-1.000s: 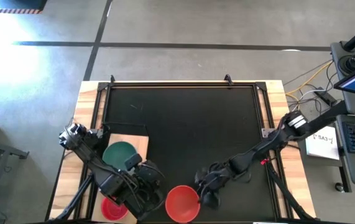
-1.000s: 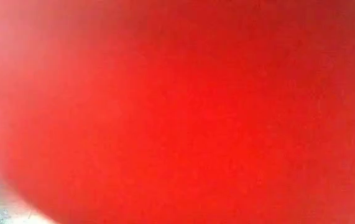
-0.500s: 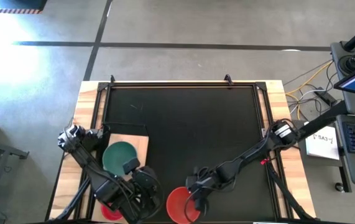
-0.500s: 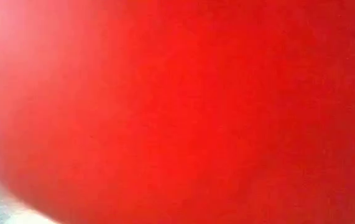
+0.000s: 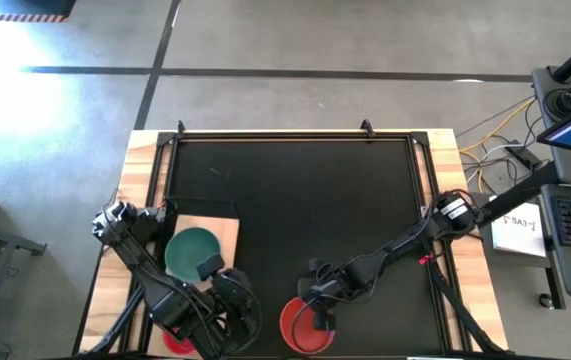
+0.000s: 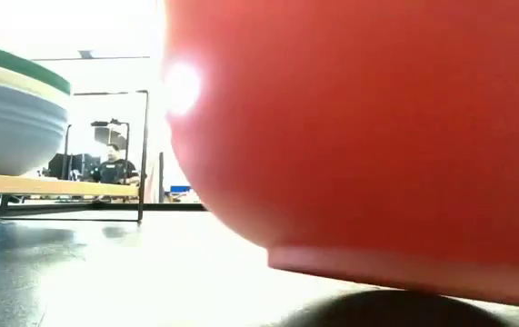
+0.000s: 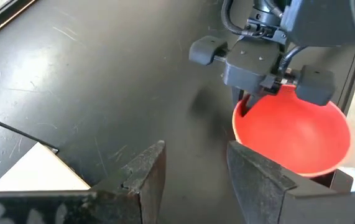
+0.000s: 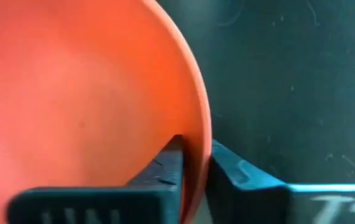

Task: Place and stack bowls onto a shelf
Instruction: Stack the orange bowl on the green bowl on the shelf

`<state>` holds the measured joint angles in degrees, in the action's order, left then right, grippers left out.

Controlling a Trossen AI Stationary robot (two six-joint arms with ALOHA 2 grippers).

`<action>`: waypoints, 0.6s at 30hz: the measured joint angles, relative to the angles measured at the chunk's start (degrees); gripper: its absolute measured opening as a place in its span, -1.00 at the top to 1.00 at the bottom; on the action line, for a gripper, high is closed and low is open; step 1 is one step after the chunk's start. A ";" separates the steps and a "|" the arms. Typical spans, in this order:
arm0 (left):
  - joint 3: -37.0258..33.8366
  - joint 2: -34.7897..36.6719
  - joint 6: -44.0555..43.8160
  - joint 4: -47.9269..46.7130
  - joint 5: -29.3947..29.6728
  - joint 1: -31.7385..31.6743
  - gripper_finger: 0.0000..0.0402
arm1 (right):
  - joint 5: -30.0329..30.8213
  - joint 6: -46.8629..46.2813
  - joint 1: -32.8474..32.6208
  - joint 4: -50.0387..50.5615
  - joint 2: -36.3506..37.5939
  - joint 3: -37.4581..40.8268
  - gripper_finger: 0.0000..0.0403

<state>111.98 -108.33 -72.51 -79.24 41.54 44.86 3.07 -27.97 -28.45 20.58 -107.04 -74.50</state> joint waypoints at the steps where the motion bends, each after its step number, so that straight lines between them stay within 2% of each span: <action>1: 0.00 0.00 0.00 0.00 0.00 0.00 0.24 | -0.08 0.66 0.06 -0.10 0.00 0.01 0.86; 4: 0.00 0.02 0.00 0.02 0.00 -0.01 0.24 | -0.11 1.92 0.04 -0.50 0.15 -0.07 0.93; 13: -0.02 0.04 -0.23 0.13 0.10 -0.04 0.24 | 0.53 6.37 0.88 2.43 3.46 0.11 0.96; 16: -0.04 -0.02 -0.92 0.40 1.75 -0.07 0.24 | 6.39 8.66 1.37 4.02 5.67 0.11 0.96; 18: -0.04 -0.09 -1.09 0.46 3.41 -0.11 0.24 | 12.91 10.59 1.64 5.05 7.37 0.09 0.96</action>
<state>111.94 -108.42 -73.60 -78.78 44.95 44.76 15.98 -17.38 -26.81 25.62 -99.67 -74.41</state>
